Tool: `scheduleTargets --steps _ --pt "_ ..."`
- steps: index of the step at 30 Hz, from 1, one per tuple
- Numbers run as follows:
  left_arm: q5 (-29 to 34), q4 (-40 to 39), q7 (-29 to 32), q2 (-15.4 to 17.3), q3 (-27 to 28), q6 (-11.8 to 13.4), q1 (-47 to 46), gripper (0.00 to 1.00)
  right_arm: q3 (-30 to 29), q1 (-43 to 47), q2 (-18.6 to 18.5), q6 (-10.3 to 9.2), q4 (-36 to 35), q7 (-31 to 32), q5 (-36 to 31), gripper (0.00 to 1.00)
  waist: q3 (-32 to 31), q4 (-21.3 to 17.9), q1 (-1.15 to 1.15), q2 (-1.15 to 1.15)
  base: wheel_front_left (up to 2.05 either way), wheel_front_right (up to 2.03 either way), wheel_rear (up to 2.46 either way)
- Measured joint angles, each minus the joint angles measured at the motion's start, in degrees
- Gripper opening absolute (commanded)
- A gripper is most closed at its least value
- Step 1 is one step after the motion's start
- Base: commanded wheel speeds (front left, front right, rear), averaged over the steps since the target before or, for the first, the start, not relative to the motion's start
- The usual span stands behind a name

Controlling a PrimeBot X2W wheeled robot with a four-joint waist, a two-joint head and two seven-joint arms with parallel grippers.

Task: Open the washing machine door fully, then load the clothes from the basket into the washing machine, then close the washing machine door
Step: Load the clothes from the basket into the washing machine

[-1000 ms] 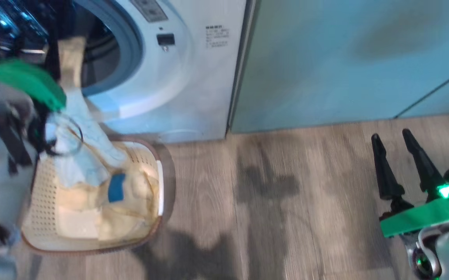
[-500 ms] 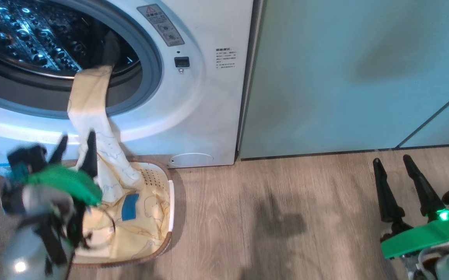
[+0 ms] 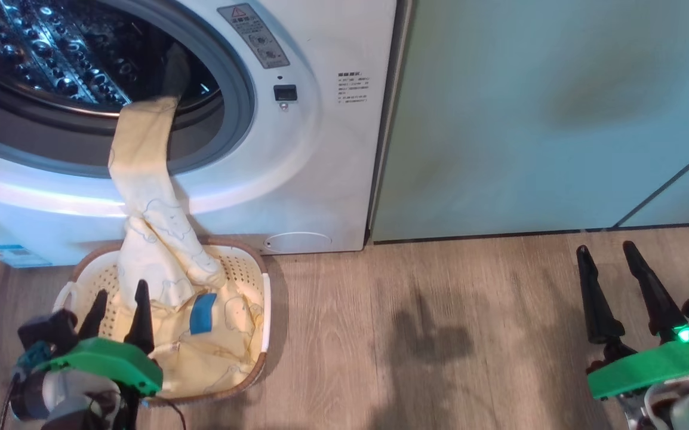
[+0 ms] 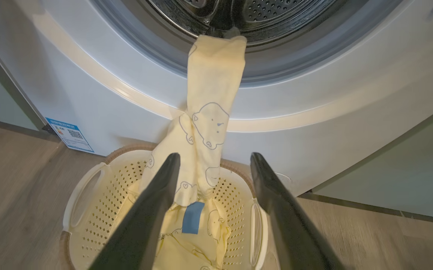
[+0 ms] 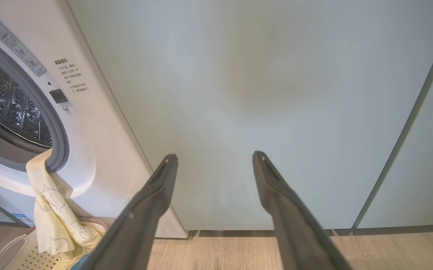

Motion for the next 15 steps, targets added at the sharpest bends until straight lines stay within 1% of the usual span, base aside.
scheduleTargets --steps 8,11,13,15 --pt "2.8 0.0 0.0 -1.7 3.5 -1.3 0.4 1.00 0.0 -0.1 0.0 0.00 -0.1 0.0 0.0 1.00 0.9 0.1 0.00 0.00 0.00 0.00 0.00" --pt "3.2 0.5 0.0 -1.7 4.1 -1.8 0.3 1.00 0.0 -0.1 0.0 0.00 -0.1 0.0 0.0 1.00 1.0 0.0 0.00 0.00 0.00 0.00 0.00" --pt "3.5 1.6 0.0 -1.7 4.2 -1.8 0.2 1.00 0.1 -0.2 0.0 0.00 -0.1 0.0 0.0 1.00 1.2 -0.2 0.00 0.00 0.00 0.00 0.00" --pt "3.5 4.8 0.0 -1.8 3.9 -2.3 -0.6 1.00 0.1 -0.2 0.0 0.00 -0.1 0.0 0.0 1.00 1.6 -0.4 0.00 0.00 0.00 0.00 0.00"
